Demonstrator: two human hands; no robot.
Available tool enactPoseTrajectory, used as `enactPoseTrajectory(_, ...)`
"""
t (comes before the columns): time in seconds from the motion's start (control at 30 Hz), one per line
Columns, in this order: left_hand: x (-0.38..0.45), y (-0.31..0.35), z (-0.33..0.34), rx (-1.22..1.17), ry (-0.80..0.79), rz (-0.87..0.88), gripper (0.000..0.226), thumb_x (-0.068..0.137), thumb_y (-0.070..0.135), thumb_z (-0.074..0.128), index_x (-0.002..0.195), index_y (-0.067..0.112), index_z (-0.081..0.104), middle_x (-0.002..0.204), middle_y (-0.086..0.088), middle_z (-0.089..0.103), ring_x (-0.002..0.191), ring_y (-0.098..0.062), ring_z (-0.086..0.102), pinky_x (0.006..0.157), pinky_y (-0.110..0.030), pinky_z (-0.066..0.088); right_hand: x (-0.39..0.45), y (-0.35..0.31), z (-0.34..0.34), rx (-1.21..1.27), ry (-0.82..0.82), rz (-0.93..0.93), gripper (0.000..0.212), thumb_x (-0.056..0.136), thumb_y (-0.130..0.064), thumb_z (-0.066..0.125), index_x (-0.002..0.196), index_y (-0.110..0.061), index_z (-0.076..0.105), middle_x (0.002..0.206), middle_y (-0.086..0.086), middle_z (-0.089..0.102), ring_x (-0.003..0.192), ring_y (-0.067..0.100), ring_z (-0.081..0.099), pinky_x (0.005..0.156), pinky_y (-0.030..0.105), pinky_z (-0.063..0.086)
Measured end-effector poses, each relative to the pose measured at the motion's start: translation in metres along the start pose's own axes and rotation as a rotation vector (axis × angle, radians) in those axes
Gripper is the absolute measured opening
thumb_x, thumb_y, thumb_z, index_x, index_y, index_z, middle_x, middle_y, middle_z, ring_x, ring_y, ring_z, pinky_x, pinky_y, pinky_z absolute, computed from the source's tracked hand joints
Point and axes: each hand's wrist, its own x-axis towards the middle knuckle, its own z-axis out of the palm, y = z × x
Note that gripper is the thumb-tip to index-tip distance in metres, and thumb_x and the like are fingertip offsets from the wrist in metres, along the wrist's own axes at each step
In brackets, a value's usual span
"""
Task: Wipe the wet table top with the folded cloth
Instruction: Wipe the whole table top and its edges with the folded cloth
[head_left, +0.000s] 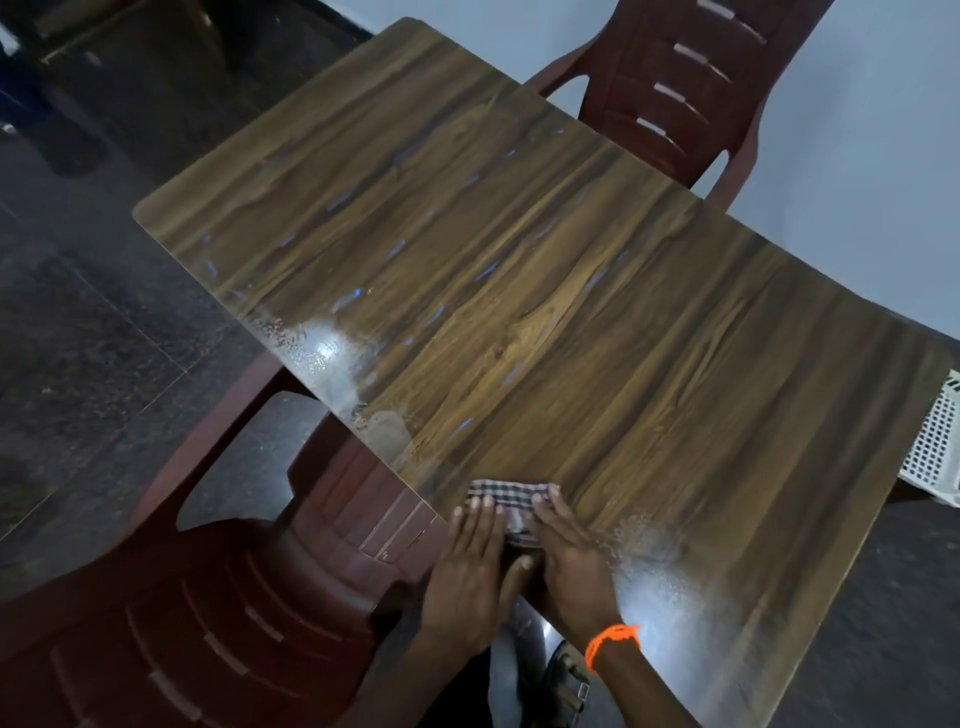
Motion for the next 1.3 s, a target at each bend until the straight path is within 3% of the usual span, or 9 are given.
enactPoseTrajectory(0.2, 0.086, 0.017, -0.004, -0.043, 0.026, 0.095, 0.067, 0.105, 0.049, 0.044, 0.152, 0.001, 0.043, 0.161, -0.017, 0.037, 0.154, -0.026, 0.026, 0.126, -0.048, 0.02, 0.048, 0.03, -0.031, -0.044, 0.144, 0.164, 0.058, 0.068, 0.026, 0.055, 0.117, -0.002, 0.067, 0.136, 0.011, 0.055, 0.138, 0.027, 0.036, 0.112, 0.021, 0.028)
enactPoseTrajectory(0.33, 0.129, -0.005, -0.017, -0.033, 0.054, 0.087, 0.062, 0.105, 0.043, 0.048, 0.15, 0.0, 0.044, 0.159, -0.019, 0.039, 0.153, -0.028, 0.03, 0.127, -0.049, 0.02, 0.098, 0.027, -0.032, -0.021, 0.124, 0.164, 0.054, 0.067, 0.026, 0.053, 0.114, 0.002, 0.067, 0.132, 0.017, 0.057, 0.136, 0.031, 0.036, 0.111, 0.028, 0.031)
enactPoseTrajectory(0.43, 0.124, -0.022, -0.023, -0.036, 0.069, 0.083, 0.061, 0.105, 0.043, 0.046, 0.149, 0.0, 0.047, 0.157, -0.02, 0.042, 0.15, -0.03, 0.035, 0.125, -0.051, 0.024, 0.11, 0.019, -0.025, 0.022, 0.091, 0.143, 0.053, 0.071, 0.024, 0.051, 0.116, 0.001, 0.066, 0.135, 0.015, 0.054, 0.138, 0.033, 0.034, 0.113, 0.022, 0.025)
enactPoseTrajectory(0.63, 0.058, -0.023, -0.008, -0.033, 0.068, 0.043, 0.066, 0.106, 0.048, 0.04, 0.15, -0.001, 0.045, 0.157, -0.018, 0.042, 0.153, -0.03, 0.029, 0.124, -0.053, 0.025, 0.07, 0.014, -0.013, 0.025, -0.006, -0.008, 0.055, 0.073, 0.024, 0.051, 0.119, -0.002, 0.065, 0.142, 0.007, 0.049, 0.142, 0.023, 0.03, 0.114, 0.028, 0.028)
enactPoseTrajectory(0.73, 0.046, -0.003, 0.002, -0.022, 0.008, 0.043, 0.069, 0.108, 0.052, 0.035, 0.154, 0.001, 0.039, 0.162, -0.017, 0.035, 0.156, -0.026, 0.02, 0.126, -0.051, 0.022, 0.045, 0.024, -0.021, 0.049, 0.014, 0.026, 0.058, 0.071, 0.026, 0.054, 0.119, -0.004, 0.066, 0.142, 0.005, 0.05, 0.14, 0.02, 0.034, 0.112, 0.035, 0.034)
enactPoseTrajectory(0.9, 0.097, 0.029, 0.007, -0.013, -0.047, 0.145, 0.072, 0.107, 0.053, 0.034, 0.155, -0.001, 0.035, 0.163, -0.019, 0.033, 0.156, -0.027, 0.019, 0.126, -0.049, 0.019, 0.049, 0.05, -0.052, 0.016, 0.154, 0.187, 0.051, 0.074, 0.023, 0.057, 0.116, -0.004, 0.068, 0.138, 0.006, 0.055, 0.138, 0.018, 0.038, 0.111, 0.029, 0.035)
enactPoseTrajectory(0.97, 0.129, 0.035, 0.005, -0.001, -0.039, 0.186, 0.071, 0.107, 0.052, 0.035, 0.154, -0.002, 0.036, 0.163, -0.02, 0.033, 0.156, -0.028, 0.02, 0.127, -0.049, 0.018, 0.068, 0.061, -0.064, -0.015, 0.2, 0.208, 0.047, 0.072, 0.024, 0.058, 0.111, -0.001, 0.069, 0.132, 0.009, 0.059, 0.134, 0.023, 0.042, 0.107, 0.034, 0.04)
enactPoseTrajectory(1.13, 0.19, 0.028, -0.006, 0.013, 0.002, 0.138, 0.067, 0.107, 0.047, 0.037, 0.153, -0.002, 0.039, 0.161, -0.02, 0.035, 0.155, -0.029, 0.025, 0.128, -0.047, 0.014, 0.133, 0.07, -0.074, -0.04, 0.191, 0.212, 0.046, 0.071, 0.019, 0.056, 0.111, 0.0, 0.069, 0.13, 0.016, 0.059, 0.133, 0.032, 0.044, 0.109, 0.036, 0.037)
enactPoseTrajectory(1.3, 0.185, 0.005, -0.017, -0.032, 0.056, 0.076, 0.057, 0.108, 0.038, 0.04, 0.147, -0.002, 0.049, 0.155, -0.021, 0.045, 0.151, -0.03, 0.034, 0.126, -0.051, 0.017, 0.151, 0.06, -0.06, 0.023, 0.155, 0.146, 0.043, 0.075, 0.016, 0.053, 0.111, -0.001, 0.068, 0.133, 0.016, 0.057, 0.136, 0.028, 0.039, 0.112, 0.032, 0.032)
